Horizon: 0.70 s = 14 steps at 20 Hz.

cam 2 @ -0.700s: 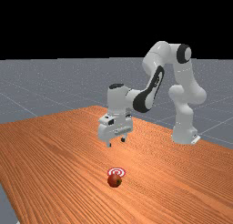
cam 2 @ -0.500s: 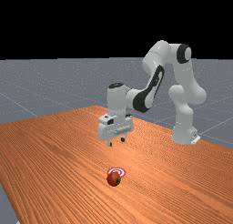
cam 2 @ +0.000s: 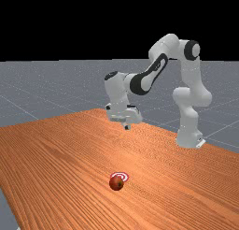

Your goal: Pick the apple to the marker

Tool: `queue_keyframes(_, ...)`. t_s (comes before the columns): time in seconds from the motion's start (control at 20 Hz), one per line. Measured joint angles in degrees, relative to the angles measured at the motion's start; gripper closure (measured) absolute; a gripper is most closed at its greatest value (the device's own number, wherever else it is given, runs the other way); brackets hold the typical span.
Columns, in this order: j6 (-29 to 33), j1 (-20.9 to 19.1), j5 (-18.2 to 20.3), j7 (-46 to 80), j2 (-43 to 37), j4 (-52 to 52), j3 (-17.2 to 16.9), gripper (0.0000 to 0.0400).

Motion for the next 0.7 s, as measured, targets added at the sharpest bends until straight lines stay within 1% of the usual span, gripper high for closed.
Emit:
queue_keyframes(0.15, -1.45, -0.23, 1.71, 4.32, 0.69, 0.76, -0.36, 0.0398)
queue_keyframes(0.3, -0.96, -0.17, 2.74, 5.52, 2.58, 1.65, -0.13, 0.04)
queue_keyframes(0.35, -0.05, 0.02, 3.06, 6.16, 3.44, 2.14, 0.06, 0.0243)
queue_keyframes(0.4, 2.49, 0.4, 3.35, 7.36, 4.14, 2.7, 0.19, 0.0147)
queue_keyframes(0.45, 5.56, 0.76, 3.69, 8.06, 4.7, 3.16, 0.35, 0.009)
queue_keyframes(0.5, 9.36, 1.11, 4.2, 8.49, 5.51, 3.57, 0.65, 0.0054)
queue_keyframes(0.55, 12.79, 1.51, 4.79, 8.82, 6.65, 4.19, 1.08, 0.0033)
queue_keyframes(0.6, 15.84, 1.97, 5.42, 9.28, 8.02, 5.0, 1.54, 0.002)
queue_keyframes(0.7, 20.79, 2.9, 6.5, 10.6, 12.82, 7.21, 2.44, 0.0007)
